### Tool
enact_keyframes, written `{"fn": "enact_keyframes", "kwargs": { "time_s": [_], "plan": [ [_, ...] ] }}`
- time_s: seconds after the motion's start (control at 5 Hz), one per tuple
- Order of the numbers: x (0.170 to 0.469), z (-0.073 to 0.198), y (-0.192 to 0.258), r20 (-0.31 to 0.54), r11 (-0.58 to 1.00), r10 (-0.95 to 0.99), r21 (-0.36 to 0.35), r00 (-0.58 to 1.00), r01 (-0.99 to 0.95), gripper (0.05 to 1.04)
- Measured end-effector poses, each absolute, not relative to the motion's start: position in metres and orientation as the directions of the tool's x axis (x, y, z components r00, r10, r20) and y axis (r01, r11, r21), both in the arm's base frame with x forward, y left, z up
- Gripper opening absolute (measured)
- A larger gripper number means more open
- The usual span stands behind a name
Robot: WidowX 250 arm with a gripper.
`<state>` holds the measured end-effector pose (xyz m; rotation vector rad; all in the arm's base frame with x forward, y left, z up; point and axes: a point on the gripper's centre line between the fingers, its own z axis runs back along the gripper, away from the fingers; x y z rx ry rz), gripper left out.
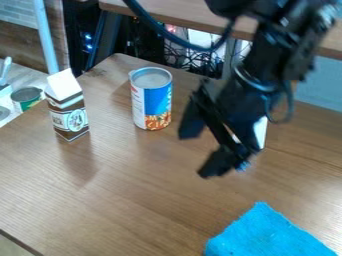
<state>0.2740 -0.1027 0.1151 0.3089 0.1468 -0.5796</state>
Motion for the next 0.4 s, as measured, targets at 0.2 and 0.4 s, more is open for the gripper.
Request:
{"fn": "enact_keyframes", "kwargs": {
  "time_s": [0.2, 0.4],
  "plan": [
    [0.279, 0.106, -0.128, -0.118, 0.815, -0.515, 0.238, 0.849, 0.528, 1.001],
    [0.278, 0.102, -0.147, -0.070, 0.810, -0.547, 0.208, 0.834, 0.549, 1.001]
  ]
}}
